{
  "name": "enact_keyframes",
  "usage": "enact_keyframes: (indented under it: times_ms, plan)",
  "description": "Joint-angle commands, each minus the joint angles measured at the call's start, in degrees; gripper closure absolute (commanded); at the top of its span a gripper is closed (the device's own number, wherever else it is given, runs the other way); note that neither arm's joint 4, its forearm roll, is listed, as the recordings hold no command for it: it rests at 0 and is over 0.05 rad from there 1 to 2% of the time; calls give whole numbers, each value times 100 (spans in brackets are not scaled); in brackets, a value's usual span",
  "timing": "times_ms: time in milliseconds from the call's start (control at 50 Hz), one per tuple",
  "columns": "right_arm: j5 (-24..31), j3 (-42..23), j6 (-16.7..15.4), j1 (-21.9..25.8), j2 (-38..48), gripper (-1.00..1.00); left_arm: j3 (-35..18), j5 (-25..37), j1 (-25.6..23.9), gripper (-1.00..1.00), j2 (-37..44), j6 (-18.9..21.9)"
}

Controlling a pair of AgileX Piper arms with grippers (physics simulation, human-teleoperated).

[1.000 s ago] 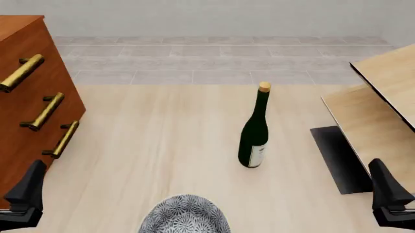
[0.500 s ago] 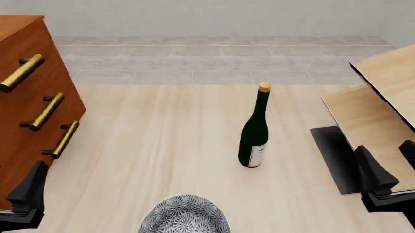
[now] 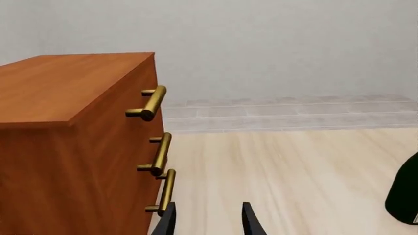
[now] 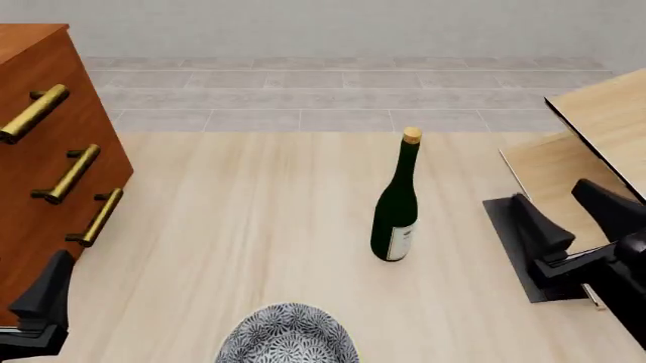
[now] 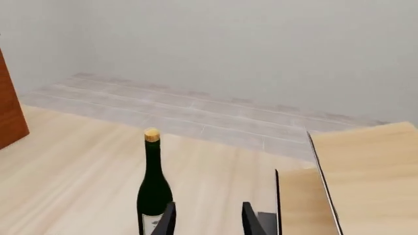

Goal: Put the wine bottle on the wine rack.

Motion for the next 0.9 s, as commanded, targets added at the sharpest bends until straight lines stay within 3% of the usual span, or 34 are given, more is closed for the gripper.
enact_keyframes:
  times_ms: [20, 400, 900]
  plan:
    - [-198, -332, 37, 243, 547, -100, -43, 17, -17, -100, 9, 21]
    - [-1008, -705, 209, 798, 1816, -100, -85, -25, 6, -100, 101, 82]
    - [-1096, -1265, 326, 960, 2708, -100, -39, 26, 10, -100, 84, 106]
